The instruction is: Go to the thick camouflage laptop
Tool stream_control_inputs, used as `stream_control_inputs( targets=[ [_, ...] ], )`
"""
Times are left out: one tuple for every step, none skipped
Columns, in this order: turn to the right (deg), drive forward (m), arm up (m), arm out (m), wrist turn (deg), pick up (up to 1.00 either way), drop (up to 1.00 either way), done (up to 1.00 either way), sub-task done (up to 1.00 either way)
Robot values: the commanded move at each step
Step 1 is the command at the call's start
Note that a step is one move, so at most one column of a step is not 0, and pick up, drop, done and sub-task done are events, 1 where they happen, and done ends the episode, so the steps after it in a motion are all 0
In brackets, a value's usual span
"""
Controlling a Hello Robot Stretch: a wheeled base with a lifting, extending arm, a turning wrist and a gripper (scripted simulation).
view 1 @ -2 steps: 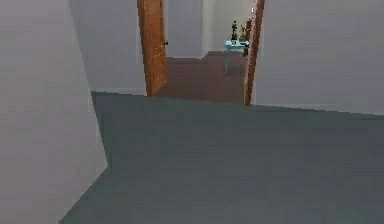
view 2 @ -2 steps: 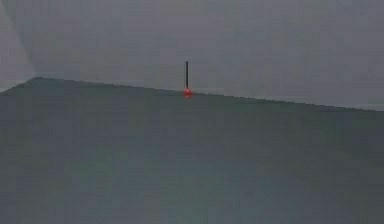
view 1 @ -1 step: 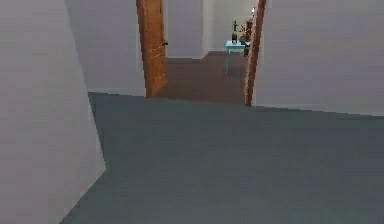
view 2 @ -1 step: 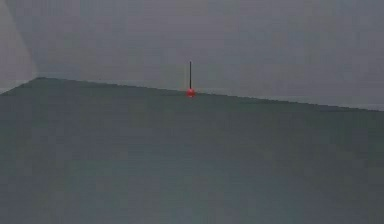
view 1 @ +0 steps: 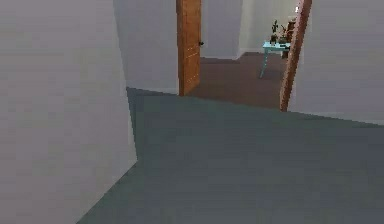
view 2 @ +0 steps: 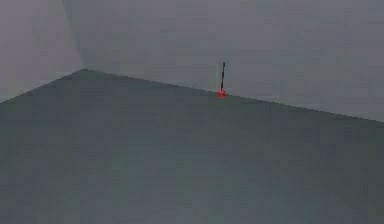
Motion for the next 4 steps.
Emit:
stream_control_inputs(
  targets=[
    [0.0,1.0,0.0,0.0,0.0,0.0,0.0,0.0,0.0],
    [0.0,0.8,0.0,0.0,0.0,0.0,0.0,0.0,0.0],
    [-39.0,0.0,0.0,0.0,0.0,0.0,0.0,0.0,0.0],
    [0.0,1.0,0.0,0.0,0.0,0.0,0.0,0.0,0.0]
  ],
)
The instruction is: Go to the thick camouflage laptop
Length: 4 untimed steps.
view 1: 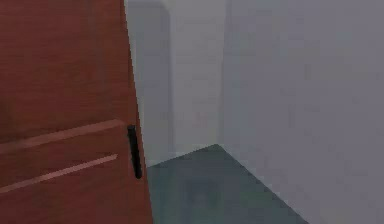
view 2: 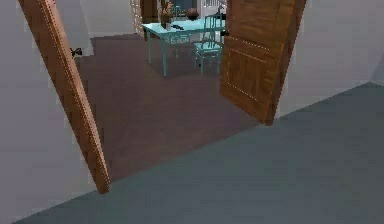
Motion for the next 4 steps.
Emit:
stream_control_inputs(
  targets=[
    [0.0,0.1,0.0,0.0,0.0,0.0,0.0,0.0,0.0],
    [-45.0,0.0,0.0,0.0,0.0,0.0,0.0,0.0,0.0],
    [-45.0,0.0,0.0,0.0,0.0,0.0,0.0,0.0,0.0],
    [-3.0,0.0,0.0,0.0,0.0,0.0,0.0,0.0,0.0]
  ],
)
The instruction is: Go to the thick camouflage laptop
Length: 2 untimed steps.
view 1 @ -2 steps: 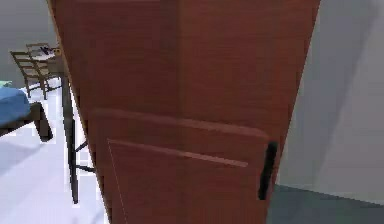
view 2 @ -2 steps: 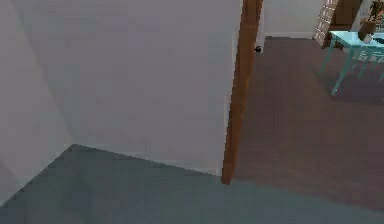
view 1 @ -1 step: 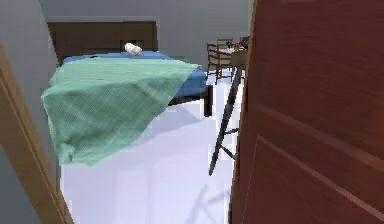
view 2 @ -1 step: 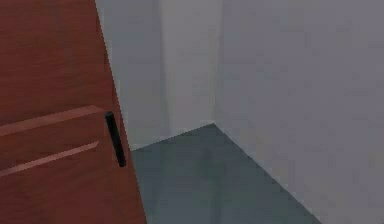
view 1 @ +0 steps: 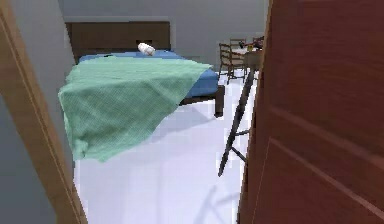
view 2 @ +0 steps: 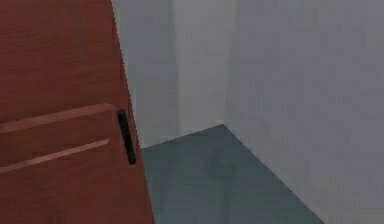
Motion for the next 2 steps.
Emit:
stream_control_inputs(
  targets=[
    [0.0,1.0,0.0,0.0,0.0,0.0,0.0,0.0,0.0],
    [0.0,0.85,0.0,0.0,0.0,0.0,0.0,0.0,0.0]
  ],
)
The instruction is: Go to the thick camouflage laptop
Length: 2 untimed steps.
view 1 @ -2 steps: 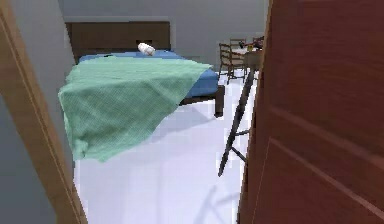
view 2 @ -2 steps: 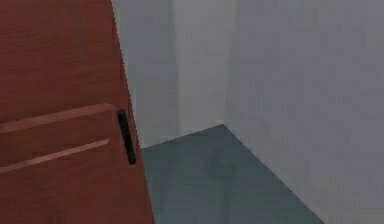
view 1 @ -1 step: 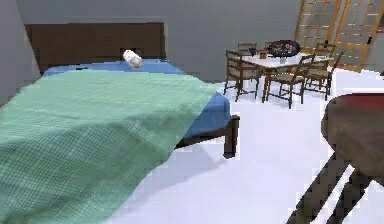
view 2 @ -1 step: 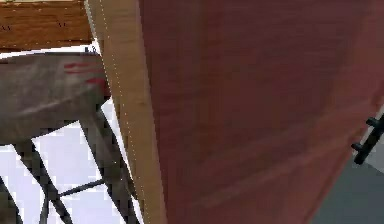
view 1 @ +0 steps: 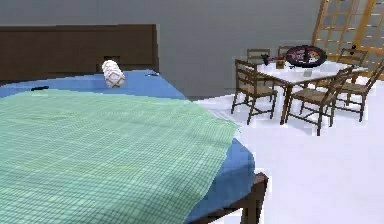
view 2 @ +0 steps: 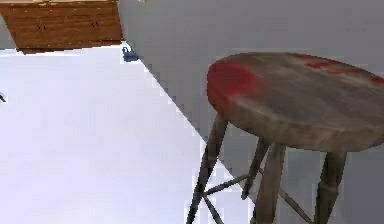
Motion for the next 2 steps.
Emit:
stream_control_inputs(
  targets=[
    [45.0,0.0,0.0,0.0,0.0,0.0,0.0,0.0,0.0],
    [3.0,0.0,0.0,0.0,0.0,0.0,0.0,0.0,0.0]
  ],
)
